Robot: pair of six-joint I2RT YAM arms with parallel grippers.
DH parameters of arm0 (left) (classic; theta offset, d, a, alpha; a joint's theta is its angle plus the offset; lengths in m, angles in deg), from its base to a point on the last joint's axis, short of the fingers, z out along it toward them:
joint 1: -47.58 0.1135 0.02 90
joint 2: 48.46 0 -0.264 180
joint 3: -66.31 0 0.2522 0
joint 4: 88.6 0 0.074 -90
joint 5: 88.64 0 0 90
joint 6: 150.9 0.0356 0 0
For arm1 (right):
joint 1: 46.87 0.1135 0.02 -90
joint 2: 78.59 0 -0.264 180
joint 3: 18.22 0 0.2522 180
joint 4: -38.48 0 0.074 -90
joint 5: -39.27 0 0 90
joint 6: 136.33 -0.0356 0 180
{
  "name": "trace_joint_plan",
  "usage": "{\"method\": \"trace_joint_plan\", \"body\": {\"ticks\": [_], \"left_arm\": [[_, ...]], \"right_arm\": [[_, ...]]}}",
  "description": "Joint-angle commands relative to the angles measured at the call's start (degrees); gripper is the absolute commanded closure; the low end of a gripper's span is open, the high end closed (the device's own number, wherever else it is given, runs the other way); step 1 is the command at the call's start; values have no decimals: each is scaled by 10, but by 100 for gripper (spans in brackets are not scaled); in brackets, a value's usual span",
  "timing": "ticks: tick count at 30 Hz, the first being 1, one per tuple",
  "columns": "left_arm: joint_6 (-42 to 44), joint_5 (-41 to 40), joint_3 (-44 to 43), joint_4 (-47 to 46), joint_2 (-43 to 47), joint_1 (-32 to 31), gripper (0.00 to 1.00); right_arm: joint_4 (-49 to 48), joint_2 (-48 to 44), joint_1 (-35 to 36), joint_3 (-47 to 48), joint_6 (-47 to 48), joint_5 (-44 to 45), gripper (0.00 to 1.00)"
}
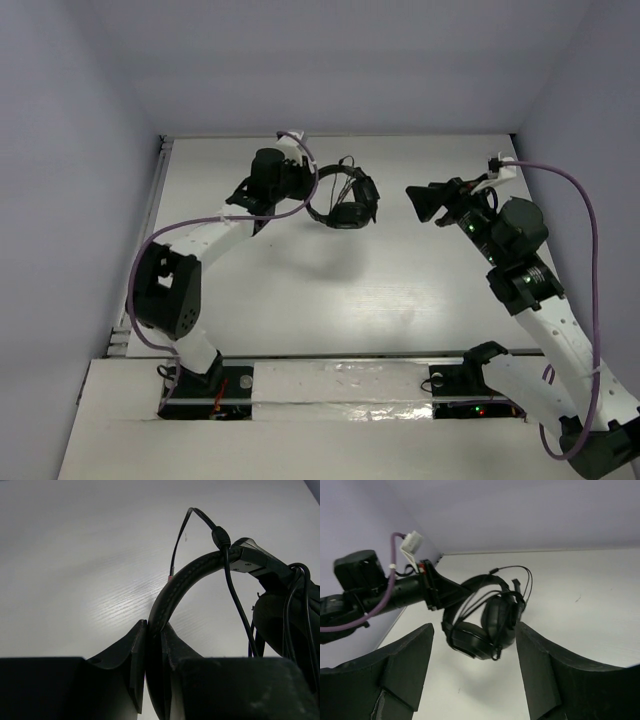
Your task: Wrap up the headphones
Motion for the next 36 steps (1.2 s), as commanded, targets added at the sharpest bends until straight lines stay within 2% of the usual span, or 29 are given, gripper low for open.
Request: {"method": "trace_joint_plan", "body": {"ticks": [1,11,19,28,36], "left_arm": [[-31,-11,-17,-90,-22,-22,100],[-50,-35,-74,-143,-147,-33,100],[-49,-69,-130,-150,-239,-33,100],[-57,-89,-170,-136,-293,-33,100],[-59,-103,-193,-91,-310,-33,80]], "right_arm": [[-43,-6,-1,5,-4,2,28],[-57,1,-1,-11,-8,-2,27],[-70,5,-1,-20,-13,-9,27],[-75,0,-1,-24,-14,-13,27],[-68,-8,-1,-18,-19,-9,26]]}}
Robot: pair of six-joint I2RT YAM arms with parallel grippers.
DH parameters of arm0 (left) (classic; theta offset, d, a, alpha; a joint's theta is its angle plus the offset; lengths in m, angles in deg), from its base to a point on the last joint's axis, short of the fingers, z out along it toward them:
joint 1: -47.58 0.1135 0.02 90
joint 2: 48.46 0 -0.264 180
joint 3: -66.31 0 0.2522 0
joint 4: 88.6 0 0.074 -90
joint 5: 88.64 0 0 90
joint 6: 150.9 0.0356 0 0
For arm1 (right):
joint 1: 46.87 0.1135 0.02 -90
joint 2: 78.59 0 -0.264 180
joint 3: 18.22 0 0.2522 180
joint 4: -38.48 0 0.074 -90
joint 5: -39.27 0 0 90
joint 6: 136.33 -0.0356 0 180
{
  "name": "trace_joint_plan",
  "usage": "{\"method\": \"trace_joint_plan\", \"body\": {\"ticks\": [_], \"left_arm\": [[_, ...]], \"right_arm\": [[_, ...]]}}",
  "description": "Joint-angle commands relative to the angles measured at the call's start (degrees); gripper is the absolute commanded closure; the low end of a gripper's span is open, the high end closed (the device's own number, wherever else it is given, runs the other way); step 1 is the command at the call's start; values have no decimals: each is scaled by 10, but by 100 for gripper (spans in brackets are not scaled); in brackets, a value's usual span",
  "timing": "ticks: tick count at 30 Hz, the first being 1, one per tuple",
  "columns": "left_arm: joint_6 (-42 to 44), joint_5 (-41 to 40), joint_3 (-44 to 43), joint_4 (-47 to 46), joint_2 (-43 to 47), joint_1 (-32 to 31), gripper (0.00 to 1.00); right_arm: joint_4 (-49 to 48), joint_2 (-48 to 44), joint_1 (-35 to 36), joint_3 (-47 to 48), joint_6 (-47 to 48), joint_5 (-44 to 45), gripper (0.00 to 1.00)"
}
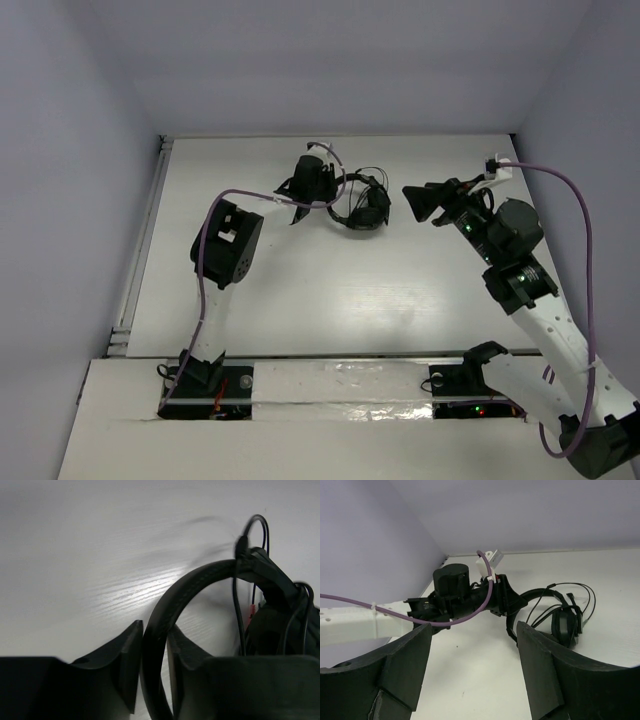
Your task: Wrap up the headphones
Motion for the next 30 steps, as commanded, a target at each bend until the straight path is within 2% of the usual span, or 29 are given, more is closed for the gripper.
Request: {"method": "trace_joint_plan", "body": {"ticks": [1,4,5,9,10,12,13,16,21,22,27,30], "left_arm": [[-17,-15,-26,-5,5,3,76],[-25,-18,7,-32,26,3,67],[-29,-18,23,-36,33,3,56],[-27,-19,47,-41,71,3,46],[-27,-40,51,-39,89,3,44],[-26,-42,70,-40,111,3,29],[-25,-46,78,-45,138,3,2],[-34,-57,128,-68,206,3,1],[-49,-78,210,-78,326,-3,1],[-52,-86,220,-76,374,-3,1],[-72,-128,270,-21,528,-9,1],[-87,-143,278,44,626,-14,1]], "right_arm": [[-26,-15,-1,6,-4,1,26],[-16,-22,-1,13,-7,3,25],[-13,-24,-1,15,-10,2,24],[-6,-31,-1,25,-20,-4,24],[-5,-36,-1,27,-23,-7,23],[-2,-39,-1,30,-31,-6,20],[5,-38,-1,35,-33,-4,6],[18,-34,-1,45,-39,4,0],[49,-50,-1,59,-42,23,0],[59,-54,-1,61,-42,36,0],[90,-93,-1,69,-41,94,0],[108,-102,-1,73,-36,110,0]]}}
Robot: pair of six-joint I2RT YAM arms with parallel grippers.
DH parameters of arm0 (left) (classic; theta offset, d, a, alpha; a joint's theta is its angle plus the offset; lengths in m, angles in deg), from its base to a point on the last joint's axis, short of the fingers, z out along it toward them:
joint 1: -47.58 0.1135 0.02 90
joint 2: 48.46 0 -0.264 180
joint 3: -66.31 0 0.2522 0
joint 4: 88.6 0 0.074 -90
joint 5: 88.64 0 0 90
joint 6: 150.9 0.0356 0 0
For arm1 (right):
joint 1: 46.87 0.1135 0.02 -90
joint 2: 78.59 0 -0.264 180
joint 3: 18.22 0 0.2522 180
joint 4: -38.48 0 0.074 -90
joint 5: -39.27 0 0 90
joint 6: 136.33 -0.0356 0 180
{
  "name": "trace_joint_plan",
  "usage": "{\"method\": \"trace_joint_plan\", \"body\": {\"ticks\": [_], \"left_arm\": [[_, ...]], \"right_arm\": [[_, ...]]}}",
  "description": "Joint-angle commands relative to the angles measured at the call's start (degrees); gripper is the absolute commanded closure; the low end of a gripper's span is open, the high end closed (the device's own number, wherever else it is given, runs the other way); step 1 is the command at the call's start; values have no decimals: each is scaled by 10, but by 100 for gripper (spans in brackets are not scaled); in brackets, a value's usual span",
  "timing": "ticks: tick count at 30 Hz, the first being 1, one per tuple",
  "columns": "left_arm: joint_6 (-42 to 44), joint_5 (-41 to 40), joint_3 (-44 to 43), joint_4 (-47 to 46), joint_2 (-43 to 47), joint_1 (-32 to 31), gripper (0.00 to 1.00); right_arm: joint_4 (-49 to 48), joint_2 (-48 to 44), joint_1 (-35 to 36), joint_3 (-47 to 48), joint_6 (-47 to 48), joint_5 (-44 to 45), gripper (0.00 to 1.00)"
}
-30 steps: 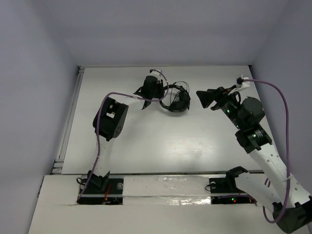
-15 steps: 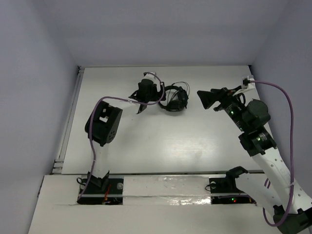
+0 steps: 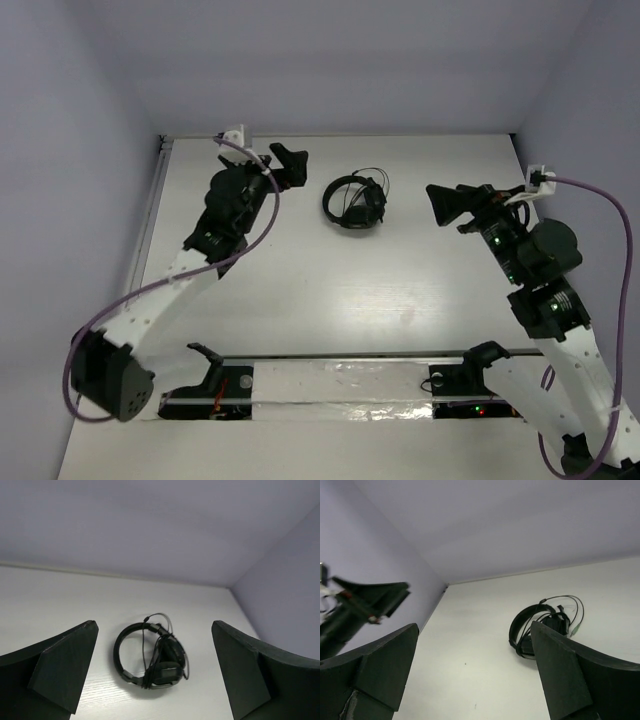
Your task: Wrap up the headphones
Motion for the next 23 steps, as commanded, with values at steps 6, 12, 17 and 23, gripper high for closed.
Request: {"method": "trace_joint_plan", "body": {"ticks": [6,12,17,23], "left_arm": [[-28,-42,37,154,252,-4,1],[-10,-85,32,252,380,-4,1],[6,-101,31,273,418,-4,1],[13,-84,34,261,403,-4,1]], "right_arm": [[33,-73,-1,14,-6,32,0],[84,-116,-1,28,-8,12,0],[92,-135,-1,26,-5,31,0],[99,-117,-1,46,-7,25,0]]}}
